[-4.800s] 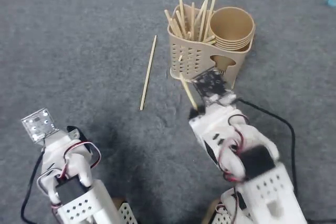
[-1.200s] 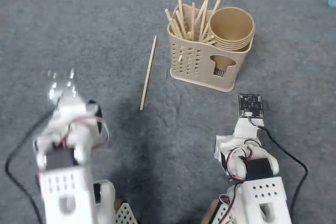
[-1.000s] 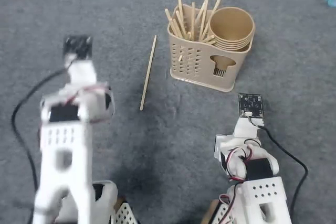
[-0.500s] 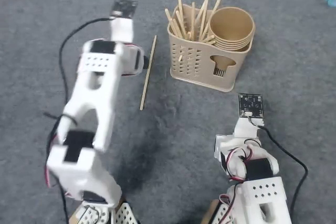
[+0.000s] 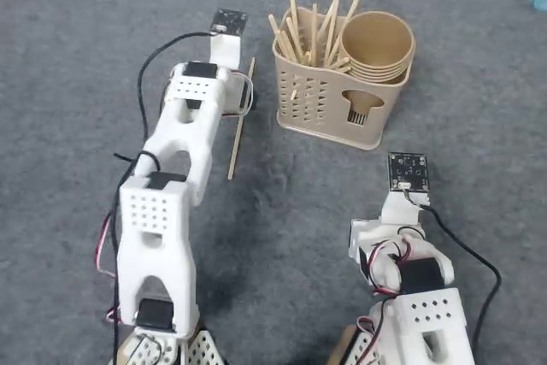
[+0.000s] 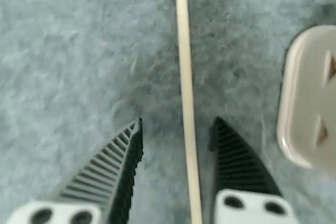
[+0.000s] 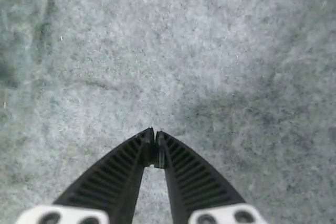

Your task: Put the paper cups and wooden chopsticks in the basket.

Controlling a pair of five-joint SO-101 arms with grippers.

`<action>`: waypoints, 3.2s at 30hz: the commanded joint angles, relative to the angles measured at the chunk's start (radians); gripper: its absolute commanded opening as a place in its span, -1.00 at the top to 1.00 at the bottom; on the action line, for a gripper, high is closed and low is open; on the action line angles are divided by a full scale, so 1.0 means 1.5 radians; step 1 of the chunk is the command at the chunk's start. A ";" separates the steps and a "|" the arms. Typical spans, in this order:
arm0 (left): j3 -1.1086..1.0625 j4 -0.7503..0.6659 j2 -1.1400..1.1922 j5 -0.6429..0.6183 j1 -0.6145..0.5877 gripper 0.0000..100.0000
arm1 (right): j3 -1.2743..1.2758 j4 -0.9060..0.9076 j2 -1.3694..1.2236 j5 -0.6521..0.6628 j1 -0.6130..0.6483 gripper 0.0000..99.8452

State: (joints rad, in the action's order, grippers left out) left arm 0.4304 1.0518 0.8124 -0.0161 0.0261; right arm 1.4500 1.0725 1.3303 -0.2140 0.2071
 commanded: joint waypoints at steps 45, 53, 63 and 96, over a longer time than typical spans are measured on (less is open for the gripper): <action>-0.012 0.376 -0.486 -0.115 -0.019 0.98 | 0.020 -0.062 0.012 0.006 -0.003 0.98; -0.479 0.096 -0.888 -0.115 -0.021 0.98 | 0.023 -0.057 0.012 0.006 -0.003 0.98; -0.946 -0.330 -1.298 -0.118 -0.019 0.98 | 0.025 -0.056 0.012 0.006 -0.003 0.98; -0.534 -1.076 -0.707 -0.081 0.214 0.98 | 0.023 -0.062 0.012 0.006 -0.005 0.98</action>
State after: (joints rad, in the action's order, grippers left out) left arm -0.4872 -0.5363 -0.3736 -0.1511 0.3207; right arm 1.4899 1.0081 1.3303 -0.2140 0.2071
